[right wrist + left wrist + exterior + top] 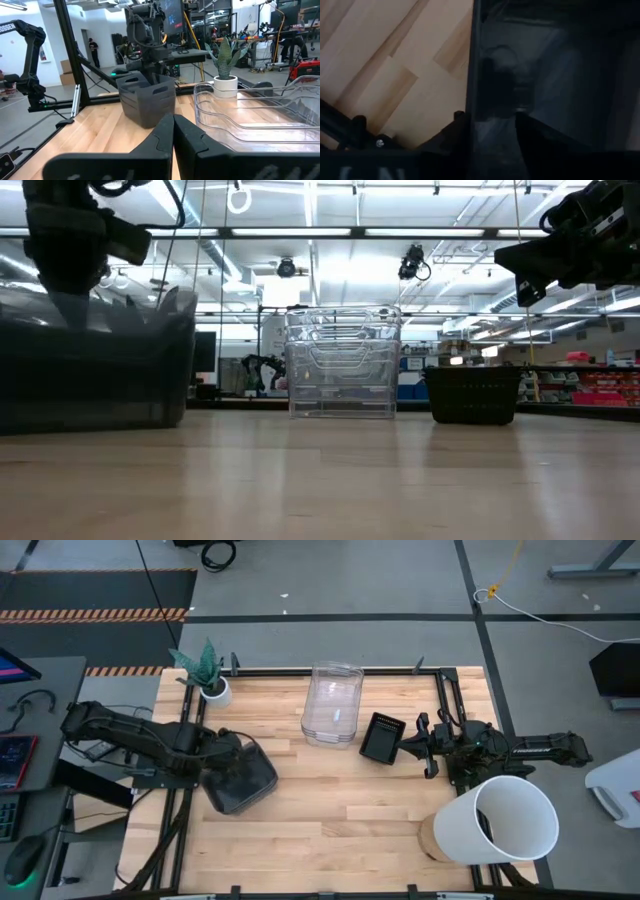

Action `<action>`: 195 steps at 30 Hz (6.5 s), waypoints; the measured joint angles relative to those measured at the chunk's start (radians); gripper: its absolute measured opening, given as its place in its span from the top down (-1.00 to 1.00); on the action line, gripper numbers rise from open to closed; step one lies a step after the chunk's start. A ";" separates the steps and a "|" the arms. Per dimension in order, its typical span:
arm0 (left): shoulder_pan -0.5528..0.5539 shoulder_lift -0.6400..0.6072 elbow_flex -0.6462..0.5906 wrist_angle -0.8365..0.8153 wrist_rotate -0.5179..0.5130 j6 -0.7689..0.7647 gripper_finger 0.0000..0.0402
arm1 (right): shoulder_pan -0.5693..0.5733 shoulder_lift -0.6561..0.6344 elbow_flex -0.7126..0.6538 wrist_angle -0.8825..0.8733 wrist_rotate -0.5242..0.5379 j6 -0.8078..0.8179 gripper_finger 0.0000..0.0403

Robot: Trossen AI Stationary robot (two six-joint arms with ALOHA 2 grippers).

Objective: Stack baskets by color
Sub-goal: Stack the bottom black transparent bin on the top of the black top transparent bin, then return to Home Position

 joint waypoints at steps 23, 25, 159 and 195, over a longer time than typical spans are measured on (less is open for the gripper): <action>0.000 -0.145 0.065 -0.044 -0.186 0.148 0.37 | 0.000 0.000 0.000 0.007 0.000 0.000 0.94; 0.000 -0.205 0.033 -0.041 -0.208 0.131 0.45 | 0.000 0.000 0.000 0.007 0.000 0.000 0.94; 0.060 -0.674 -0.782 1.513 0.130 0.698 0.88 | 0.000 0.000 0.000 -0.002 0.000 0.000 0.94; 0.060 -0.674 -0.782 1.513 0.130 0.698 0.87 | 0.000 0.000 0.000 -0.001 0.000 0.000 0.94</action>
